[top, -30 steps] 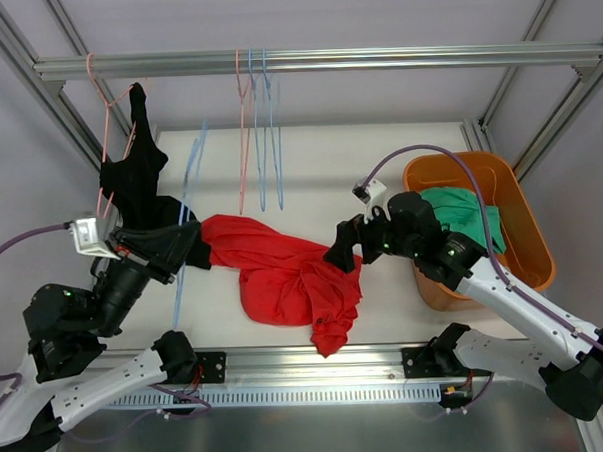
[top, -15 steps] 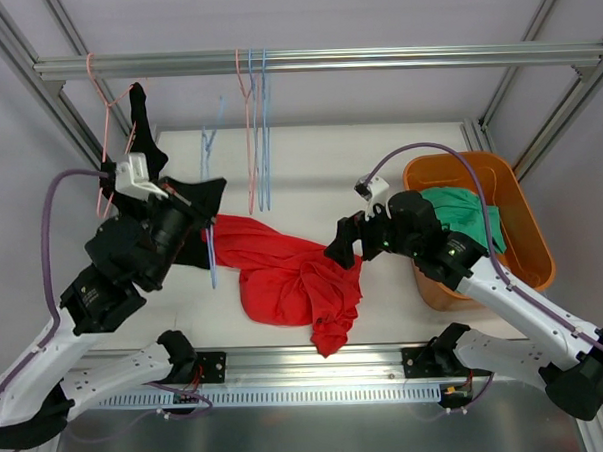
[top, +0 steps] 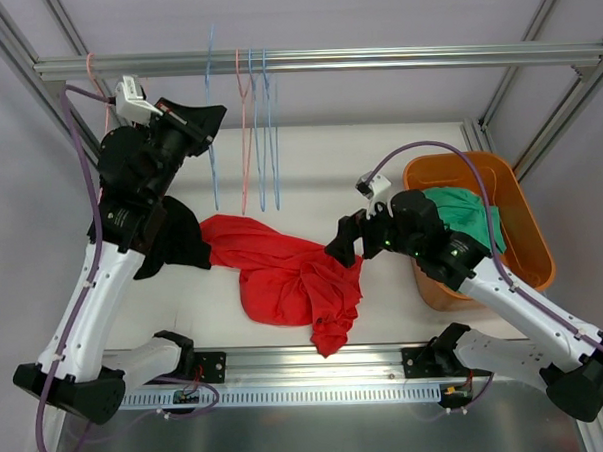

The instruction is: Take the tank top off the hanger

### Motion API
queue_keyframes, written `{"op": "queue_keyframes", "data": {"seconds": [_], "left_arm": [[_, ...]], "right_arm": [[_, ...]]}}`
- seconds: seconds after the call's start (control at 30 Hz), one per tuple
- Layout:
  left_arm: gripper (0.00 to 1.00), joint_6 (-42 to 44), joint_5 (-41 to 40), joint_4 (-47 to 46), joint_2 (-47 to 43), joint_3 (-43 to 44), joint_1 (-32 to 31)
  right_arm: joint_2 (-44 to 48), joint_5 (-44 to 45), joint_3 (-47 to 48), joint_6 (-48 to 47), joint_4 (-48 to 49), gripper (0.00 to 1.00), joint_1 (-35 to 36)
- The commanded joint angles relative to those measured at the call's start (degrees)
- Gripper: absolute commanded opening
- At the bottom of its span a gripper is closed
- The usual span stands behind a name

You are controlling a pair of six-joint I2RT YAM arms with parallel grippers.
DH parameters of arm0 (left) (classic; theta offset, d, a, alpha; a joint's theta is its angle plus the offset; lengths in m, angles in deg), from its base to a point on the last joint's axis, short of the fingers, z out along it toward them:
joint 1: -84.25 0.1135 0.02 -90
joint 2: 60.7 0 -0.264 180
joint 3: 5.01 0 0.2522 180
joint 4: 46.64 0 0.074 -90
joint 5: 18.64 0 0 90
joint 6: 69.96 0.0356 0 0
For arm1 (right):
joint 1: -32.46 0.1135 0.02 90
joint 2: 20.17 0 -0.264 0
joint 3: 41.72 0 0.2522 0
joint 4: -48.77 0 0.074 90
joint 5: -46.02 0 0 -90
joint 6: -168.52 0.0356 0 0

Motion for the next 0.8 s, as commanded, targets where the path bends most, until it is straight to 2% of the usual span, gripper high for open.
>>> {"op": "queue_keyframes", "data": {"seconds": [0.0,0.13,0.33,0.6,0.63,0.67,0.73,0.77], "left_arm": [[0.0,-6.1,10.83,-6.29,2.18,3.04,2.99],[0.0,-8.39,13.29,-7.44,3.85,0.5,4.58],[0.0,-9.98,13.99,-9.63,2.09,-8.2,4.93],[0.0,-11.3,16.72,-11.22,1.13,-14.27,6.25],[0.1,-11.12,16.99,-11.39,1.04,-14.28,6.25],[0.4,-10.86,17.16,-11.31,0.86,-14.28,6.25],[0.59,-9.46,16.82,-10.96,-0.45,-14.62,6.43],[0.98,-8.76,16.38,-10.35,-0.98,-14.63,6.69]], "right_arm": [[1.49,1.1,2.64,-1.29,0.73,0.99,0.26],[2.11,1.45,2.12,-1.46,0.73,0.99,0.26],[1.58,0.66,2.03,-1.81,0.64,1.0,0.35],[-5.53,-3.54,2.03,-3.31,3.01,0.99,0.35],[-6.75,-4.17,2.03,-3.66,3.45,0.99,0.44],[-8.07,-4.52,2.03,-4.01,3.8,1.0,0.52],[-12.29,-4.09,2.46,-4.71,4.33,1.0,1.31],[-13.78,-3.56,2.73,-4.98,4.51,0.99,1.92]]}}
